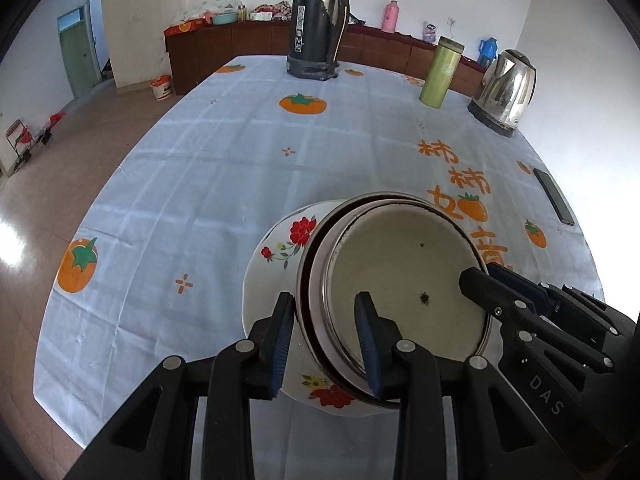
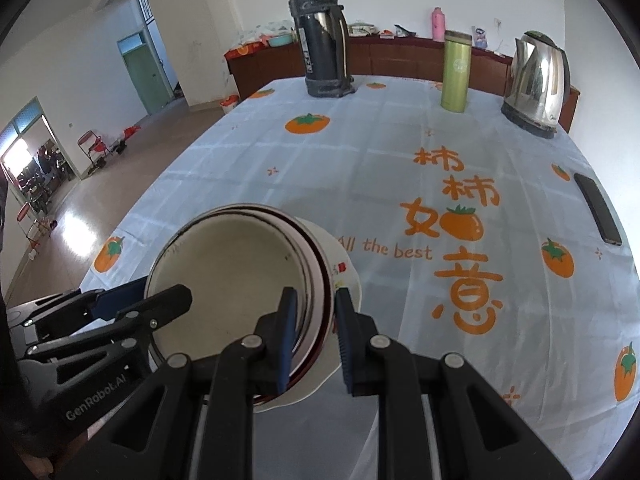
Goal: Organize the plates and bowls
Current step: 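Carry the nested bowls over the white red-flower plates with the left gripper, then lower the nested bowls onto the plate stack with the left gripper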
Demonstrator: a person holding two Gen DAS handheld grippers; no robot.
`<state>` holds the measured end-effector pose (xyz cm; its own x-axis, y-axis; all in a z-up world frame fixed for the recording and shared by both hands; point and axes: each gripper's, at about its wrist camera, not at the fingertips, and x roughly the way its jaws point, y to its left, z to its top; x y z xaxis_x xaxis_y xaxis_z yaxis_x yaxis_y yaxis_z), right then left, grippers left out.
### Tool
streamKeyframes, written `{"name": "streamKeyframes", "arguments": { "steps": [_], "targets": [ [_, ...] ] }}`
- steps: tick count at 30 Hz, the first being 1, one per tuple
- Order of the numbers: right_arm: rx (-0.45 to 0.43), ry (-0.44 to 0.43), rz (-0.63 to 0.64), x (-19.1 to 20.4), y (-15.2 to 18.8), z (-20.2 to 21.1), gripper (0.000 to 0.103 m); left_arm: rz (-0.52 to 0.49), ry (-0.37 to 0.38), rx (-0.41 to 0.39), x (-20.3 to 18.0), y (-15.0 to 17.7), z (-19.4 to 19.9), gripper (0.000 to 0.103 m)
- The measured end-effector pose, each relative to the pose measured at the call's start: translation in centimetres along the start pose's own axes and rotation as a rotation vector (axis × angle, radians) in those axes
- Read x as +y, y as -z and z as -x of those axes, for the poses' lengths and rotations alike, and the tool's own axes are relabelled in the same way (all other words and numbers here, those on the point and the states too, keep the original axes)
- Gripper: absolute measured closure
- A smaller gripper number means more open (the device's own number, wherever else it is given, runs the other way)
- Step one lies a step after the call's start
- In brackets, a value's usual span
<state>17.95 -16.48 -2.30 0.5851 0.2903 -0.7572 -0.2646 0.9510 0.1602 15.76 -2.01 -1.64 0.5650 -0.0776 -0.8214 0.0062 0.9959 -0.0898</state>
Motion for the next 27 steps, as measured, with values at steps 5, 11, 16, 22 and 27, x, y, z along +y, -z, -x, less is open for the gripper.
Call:
{"name": "streamKeyframes", "arguments": {
  "steps": [5, 11, 16, 22, 27],
  "targets": [
    [0.015, 0.004, -0.003, -0.1, 0.1, -0.5, 0.083, -0.001, 0.003, 0.005, 0.0, 0.0, -0.3, 0.069],
    [0.03, 0.005, 0.005, 0.1, 0.0, -0.8, 0.083, -0.002, -0.001, 0.011, 0.1, -0.1, -0.4, 0.069],
    [0.034, 0.005, 0.008, 0.2, -0.2, -1.0, 0.083, 0.012, 0.001, 0.02, 0.5, -0.1, -0.7, 0.069],
    [0.034, -0.006, 0.002, 0.1, -0.1, -1.2, 0.083, 0.015, 0.018, 0.014, 0.7, -0.2, -0.7, 0.069],
    [0.026, -0.001, -0.004, -0.1, -0.1, -1.2, 0.083, 0.012, 0.025, 0.011, 0.6, -0.2, -1.0, 0.069]
  ]
}}
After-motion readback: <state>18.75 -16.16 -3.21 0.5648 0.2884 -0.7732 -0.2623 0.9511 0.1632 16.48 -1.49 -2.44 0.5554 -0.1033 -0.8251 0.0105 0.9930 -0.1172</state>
